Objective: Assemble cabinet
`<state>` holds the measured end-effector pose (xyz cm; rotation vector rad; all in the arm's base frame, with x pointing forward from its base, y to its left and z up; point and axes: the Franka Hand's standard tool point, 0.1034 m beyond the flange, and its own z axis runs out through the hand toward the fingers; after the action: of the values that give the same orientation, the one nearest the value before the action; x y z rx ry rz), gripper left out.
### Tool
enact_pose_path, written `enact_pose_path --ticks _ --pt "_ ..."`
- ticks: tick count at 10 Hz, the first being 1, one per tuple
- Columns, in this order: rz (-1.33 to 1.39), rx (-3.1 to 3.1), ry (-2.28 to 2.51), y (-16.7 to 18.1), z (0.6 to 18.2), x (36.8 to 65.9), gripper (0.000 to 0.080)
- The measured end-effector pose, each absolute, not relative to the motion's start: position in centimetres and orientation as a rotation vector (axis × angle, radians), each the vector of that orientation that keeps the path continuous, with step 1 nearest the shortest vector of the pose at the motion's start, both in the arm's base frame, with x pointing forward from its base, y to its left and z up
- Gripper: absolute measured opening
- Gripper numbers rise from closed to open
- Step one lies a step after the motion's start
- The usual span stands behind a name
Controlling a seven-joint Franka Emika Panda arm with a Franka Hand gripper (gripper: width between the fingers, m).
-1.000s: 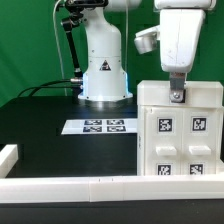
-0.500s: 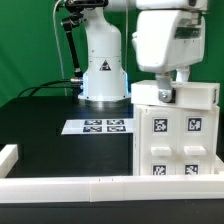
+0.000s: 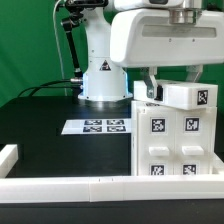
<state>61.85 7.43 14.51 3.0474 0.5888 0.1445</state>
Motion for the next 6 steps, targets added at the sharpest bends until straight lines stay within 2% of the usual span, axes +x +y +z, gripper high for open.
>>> enact_pose_path --ticks 2,6 --pt "0.151 3.121 0.173 7.78 14.49 61.81 0.0544" --pt "0.152 3.131 -0.249 7.93 14.47 61.79 0.0544"
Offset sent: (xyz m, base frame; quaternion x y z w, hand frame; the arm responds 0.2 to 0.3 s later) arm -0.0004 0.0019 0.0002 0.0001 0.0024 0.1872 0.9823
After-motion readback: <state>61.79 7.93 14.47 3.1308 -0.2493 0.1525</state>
